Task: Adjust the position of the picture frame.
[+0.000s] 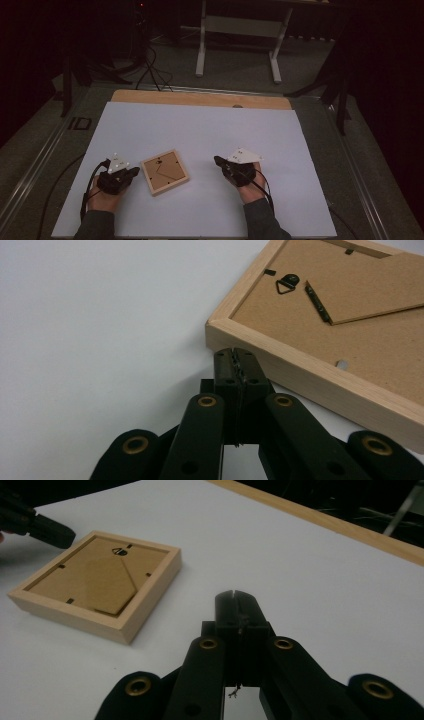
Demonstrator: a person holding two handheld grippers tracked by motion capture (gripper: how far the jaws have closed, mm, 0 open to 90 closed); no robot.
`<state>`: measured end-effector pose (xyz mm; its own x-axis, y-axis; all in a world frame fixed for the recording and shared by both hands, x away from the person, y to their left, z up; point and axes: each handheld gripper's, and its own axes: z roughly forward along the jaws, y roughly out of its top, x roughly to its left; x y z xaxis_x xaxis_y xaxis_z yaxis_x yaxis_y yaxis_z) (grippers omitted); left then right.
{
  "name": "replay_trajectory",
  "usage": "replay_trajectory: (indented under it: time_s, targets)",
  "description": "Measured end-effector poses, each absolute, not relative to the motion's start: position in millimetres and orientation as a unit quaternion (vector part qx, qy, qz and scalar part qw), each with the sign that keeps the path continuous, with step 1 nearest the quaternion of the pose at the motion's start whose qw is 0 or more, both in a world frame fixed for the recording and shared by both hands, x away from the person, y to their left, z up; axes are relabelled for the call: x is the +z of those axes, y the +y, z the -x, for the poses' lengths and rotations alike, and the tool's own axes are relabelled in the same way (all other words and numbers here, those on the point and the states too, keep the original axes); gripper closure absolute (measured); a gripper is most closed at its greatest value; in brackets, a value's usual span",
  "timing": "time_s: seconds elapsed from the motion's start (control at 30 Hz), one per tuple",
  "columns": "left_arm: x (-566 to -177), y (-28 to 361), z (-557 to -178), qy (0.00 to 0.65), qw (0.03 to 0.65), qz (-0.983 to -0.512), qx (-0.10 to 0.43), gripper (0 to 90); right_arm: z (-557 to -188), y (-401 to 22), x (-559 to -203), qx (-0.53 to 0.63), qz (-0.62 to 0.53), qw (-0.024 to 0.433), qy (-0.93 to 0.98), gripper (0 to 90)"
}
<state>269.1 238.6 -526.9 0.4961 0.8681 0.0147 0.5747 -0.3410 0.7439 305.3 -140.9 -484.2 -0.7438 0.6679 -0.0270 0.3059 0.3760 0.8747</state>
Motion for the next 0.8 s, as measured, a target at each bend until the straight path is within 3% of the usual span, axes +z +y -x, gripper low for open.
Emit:
replay_trajectory:
  time_s: [0.8]
  targets:
    - [-530.4,229.3,-272.6,0.450,0.336,-0.801,0.206,89.7,-297.9,-86.2,-517.8,0.436,-0.261,0.136,0.851,89.9]
